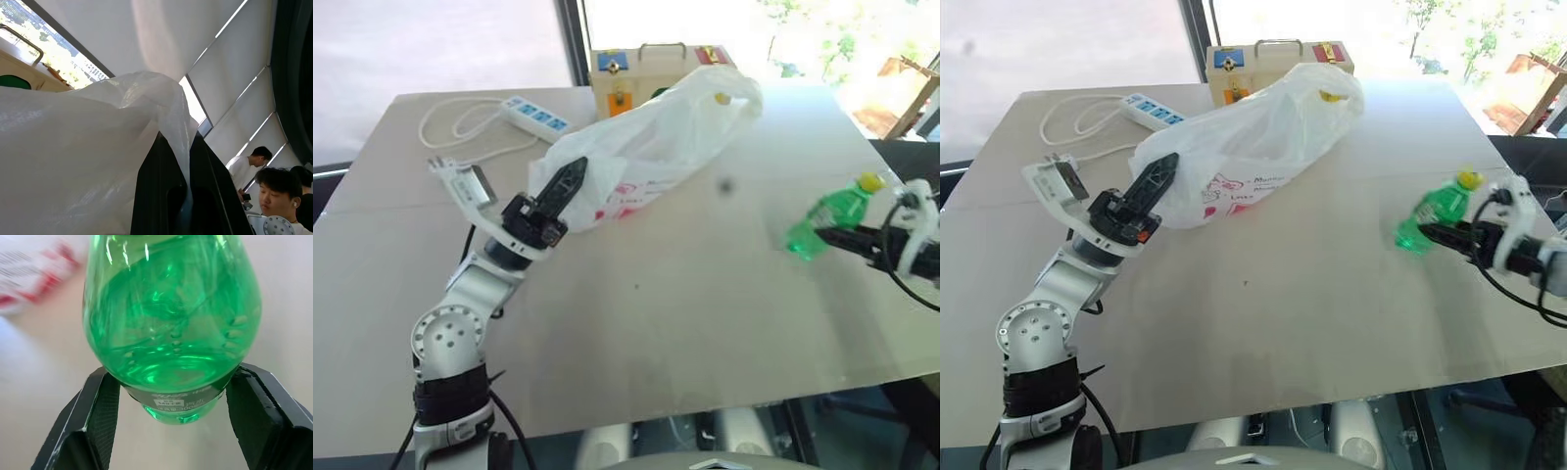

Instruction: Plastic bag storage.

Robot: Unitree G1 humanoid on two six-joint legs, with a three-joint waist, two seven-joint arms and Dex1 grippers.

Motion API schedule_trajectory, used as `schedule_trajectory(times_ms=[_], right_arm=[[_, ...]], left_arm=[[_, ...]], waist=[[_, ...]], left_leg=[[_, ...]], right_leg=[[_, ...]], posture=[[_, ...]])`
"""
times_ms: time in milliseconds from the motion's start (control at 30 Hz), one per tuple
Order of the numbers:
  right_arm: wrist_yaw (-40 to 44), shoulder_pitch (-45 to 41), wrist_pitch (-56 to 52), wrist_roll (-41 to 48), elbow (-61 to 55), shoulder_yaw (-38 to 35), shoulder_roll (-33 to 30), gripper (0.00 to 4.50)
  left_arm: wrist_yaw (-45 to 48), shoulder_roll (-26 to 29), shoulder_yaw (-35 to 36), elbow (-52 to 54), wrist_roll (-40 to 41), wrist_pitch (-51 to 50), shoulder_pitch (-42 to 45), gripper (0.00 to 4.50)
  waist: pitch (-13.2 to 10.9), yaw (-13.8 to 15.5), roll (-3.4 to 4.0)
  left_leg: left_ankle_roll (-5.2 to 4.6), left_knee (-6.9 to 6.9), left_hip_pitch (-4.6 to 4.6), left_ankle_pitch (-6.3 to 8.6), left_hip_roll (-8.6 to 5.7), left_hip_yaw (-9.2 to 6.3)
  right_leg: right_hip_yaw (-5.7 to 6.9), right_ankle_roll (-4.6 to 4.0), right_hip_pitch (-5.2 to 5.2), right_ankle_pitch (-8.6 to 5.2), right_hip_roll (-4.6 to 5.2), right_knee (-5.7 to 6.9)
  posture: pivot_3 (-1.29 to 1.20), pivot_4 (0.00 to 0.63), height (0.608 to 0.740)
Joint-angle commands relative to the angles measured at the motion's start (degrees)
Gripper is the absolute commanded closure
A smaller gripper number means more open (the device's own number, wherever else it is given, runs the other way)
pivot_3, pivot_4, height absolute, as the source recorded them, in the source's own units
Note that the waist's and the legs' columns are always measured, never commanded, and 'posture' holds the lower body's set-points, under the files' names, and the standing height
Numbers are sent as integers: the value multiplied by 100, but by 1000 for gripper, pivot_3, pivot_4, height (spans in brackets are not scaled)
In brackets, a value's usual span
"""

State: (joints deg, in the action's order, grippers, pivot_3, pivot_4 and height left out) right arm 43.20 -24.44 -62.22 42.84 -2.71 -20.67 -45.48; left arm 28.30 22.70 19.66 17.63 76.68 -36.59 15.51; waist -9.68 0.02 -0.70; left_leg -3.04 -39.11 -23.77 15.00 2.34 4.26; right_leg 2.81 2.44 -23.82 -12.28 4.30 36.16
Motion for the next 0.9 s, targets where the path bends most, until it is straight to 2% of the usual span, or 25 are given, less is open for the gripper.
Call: schedule_trajectory(times_ms=[33,167,267,433,567,767,900], right_arm=[[-78,-194,180,-40,-117,84,30,1762],[-102,-390,256,44,-86,149,233,1762],[-250,-839,251,269,-165,246,722,1762],[-589,-1748,29,872,-213,359,1872,1762],[-1145,-2285,50,1017,117,416,2749,1762],[-1923,-3018,783,411,1440,811,4223,1762],[-2220,-3277,1287,-6,2141,961,4848,1762]], left_arm=[[27,-9,46,262,25,73,-5,4500],[11,-7,54,306,29,78,-38,4500],[-9,-31,37,362,30,88,-103,4500],[-69,-76,-29,426,-1,110,-91,4500],[-70,-96,-60,439,-9,112,-92,4500],[-55,-191,-238,575,-26,94,-175,4500],[-72,-259,-294,595,-74,146,-164,4500]], waist=[[0,46,-1],[0,115,-1],[-3,59,1],[-4,-23,1],[-4,-31,1],[-4,-56,1],[-5,-64,2]], left_leg=[[0,0,-3,0,0,-1],[7,-1,-15,-4,-6,-4],[4,-1,-16,-2,-10,1],[5,-2,-4,-3,7,2],[8,-2,-6,-5,10,0],[9,-4,-8,-5,5,5],[11,-3,-10,-6,5,3]], right_leg=[[3,0,0,0,0,-3],[12,0,2,1,8,-19],[7,1,2,1,11,-23],[-2,2,-5,3,-8,2],[2,1,-8,3,-10,9],[1,1,-9,4,-4,12],[3,1,-14,4,-5,17]], posture=[[0,150,740],[0,150,740],[0,150,740],[0,150,740],[0,150,740],[0,150,740],[0,150,740]])
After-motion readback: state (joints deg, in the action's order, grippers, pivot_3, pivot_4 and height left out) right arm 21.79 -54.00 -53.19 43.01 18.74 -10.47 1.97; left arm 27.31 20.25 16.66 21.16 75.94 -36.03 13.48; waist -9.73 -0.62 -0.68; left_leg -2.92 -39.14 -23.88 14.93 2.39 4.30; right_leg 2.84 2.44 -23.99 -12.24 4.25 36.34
